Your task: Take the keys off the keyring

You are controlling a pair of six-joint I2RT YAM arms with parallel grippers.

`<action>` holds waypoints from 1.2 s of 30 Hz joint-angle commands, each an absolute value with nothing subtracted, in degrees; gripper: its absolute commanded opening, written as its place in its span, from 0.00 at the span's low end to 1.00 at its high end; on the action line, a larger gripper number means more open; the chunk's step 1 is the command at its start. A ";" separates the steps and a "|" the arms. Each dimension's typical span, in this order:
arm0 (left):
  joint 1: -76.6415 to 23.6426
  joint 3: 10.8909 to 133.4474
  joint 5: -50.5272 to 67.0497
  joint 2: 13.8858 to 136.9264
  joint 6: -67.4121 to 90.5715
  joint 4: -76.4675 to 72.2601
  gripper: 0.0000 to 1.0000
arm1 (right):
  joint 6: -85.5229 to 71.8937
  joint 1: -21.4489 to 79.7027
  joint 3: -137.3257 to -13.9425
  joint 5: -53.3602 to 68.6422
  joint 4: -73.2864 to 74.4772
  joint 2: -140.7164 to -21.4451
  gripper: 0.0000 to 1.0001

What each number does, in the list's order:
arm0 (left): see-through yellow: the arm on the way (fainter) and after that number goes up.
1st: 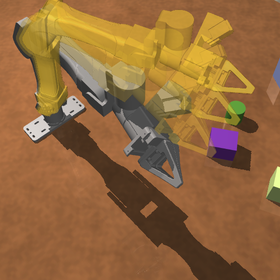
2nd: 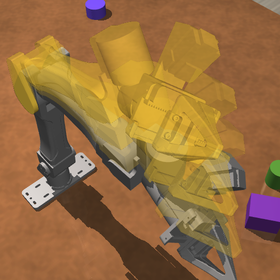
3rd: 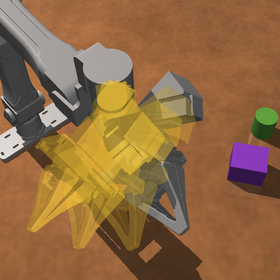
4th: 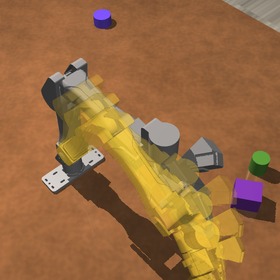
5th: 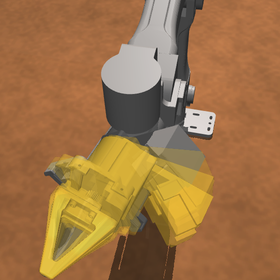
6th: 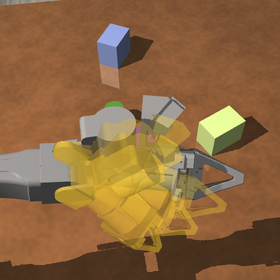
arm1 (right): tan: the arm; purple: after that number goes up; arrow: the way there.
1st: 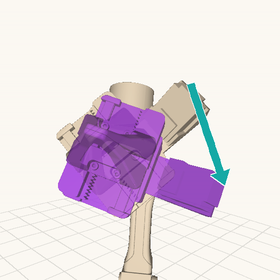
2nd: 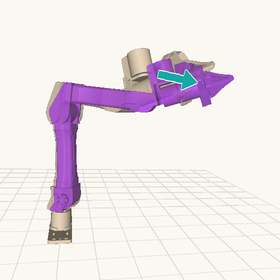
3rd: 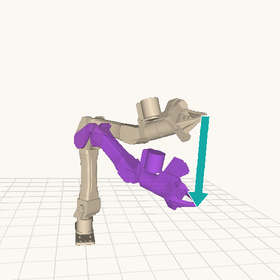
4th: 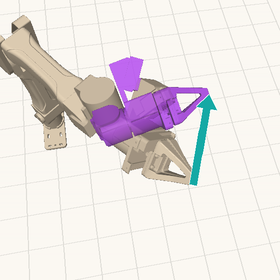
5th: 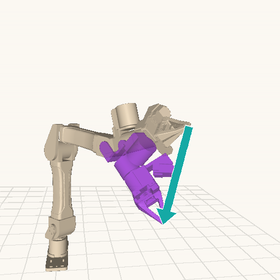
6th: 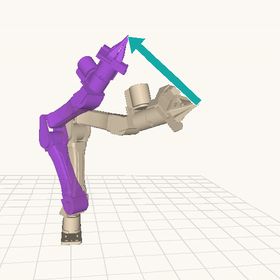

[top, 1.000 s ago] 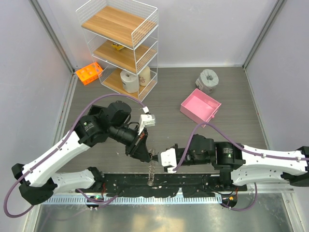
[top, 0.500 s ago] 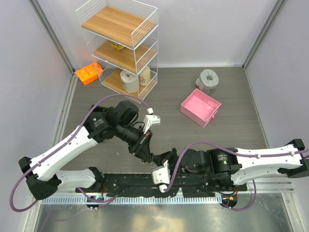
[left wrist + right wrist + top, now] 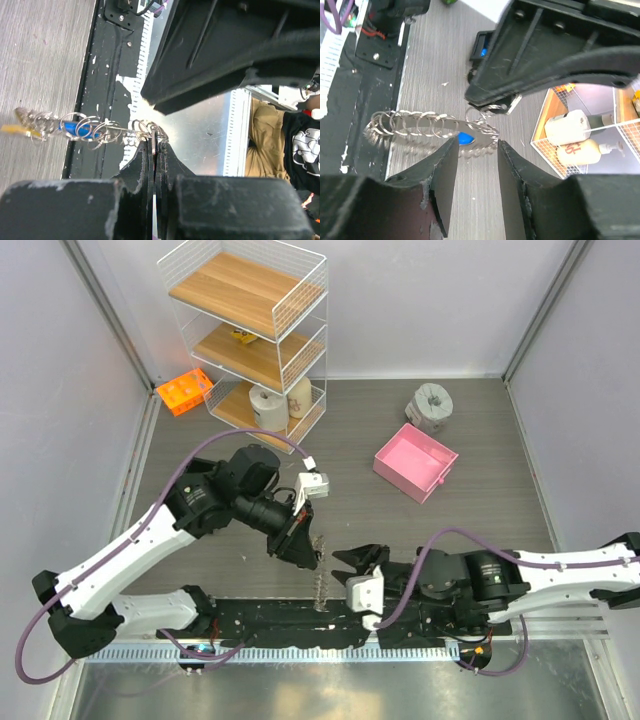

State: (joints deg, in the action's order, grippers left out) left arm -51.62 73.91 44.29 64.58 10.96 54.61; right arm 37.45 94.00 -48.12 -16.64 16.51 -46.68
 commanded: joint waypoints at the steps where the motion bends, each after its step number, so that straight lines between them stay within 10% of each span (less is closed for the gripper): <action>1: -51.50 76.11 49.48 62.84 6.16 50.97 0.00 | 31.91 92.47 -46.67 -16.17 9.94 -42.28 0.43; 36: -51.68 77.87 52.82 58.01 1.67 52.65 0.00 | 16.96 77.70 -45.88 10.98 0.35 -46.14 0.22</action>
